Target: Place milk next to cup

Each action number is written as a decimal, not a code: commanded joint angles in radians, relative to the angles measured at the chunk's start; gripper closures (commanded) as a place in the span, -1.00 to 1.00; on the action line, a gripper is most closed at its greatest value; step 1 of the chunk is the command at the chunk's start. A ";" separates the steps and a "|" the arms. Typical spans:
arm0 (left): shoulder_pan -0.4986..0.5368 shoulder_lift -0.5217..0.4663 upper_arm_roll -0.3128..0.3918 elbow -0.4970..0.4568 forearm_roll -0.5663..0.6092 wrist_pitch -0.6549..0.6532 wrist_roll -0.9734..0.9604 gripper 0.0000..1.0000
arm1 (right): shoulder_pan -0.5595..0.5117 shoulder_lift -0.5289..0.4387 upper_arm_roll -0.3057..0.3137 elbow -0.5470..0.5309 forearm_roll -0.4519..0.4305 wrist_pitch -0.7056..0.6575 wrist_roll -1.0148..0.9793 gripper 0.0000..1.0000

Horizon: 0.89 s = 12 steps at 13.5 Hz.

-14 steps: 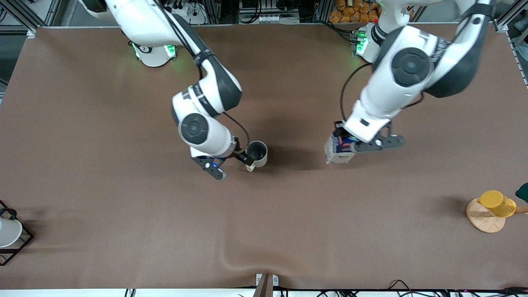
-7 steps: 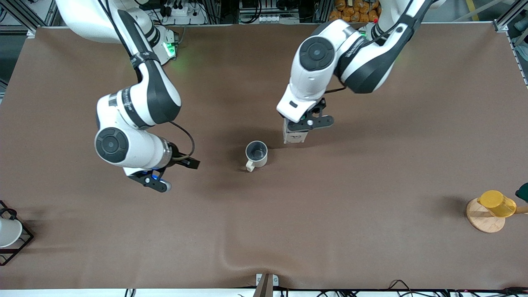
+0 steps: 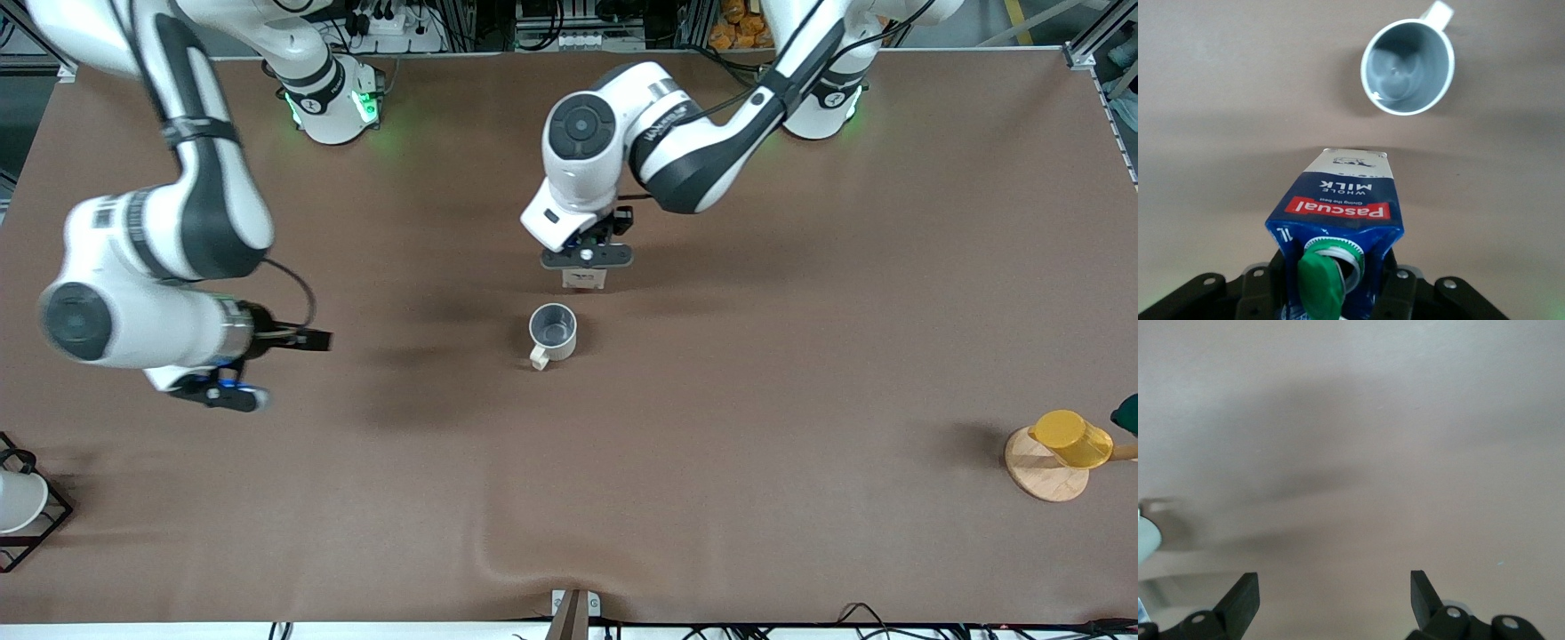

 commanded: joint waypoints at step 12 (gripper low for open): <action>-0.149 0.092 0.110 0.072 0.086 0.074 -0.176 -0.05 | -0.115 -0.317 0.022 -0.034 -0.126 -0.107 -0.306 -1.00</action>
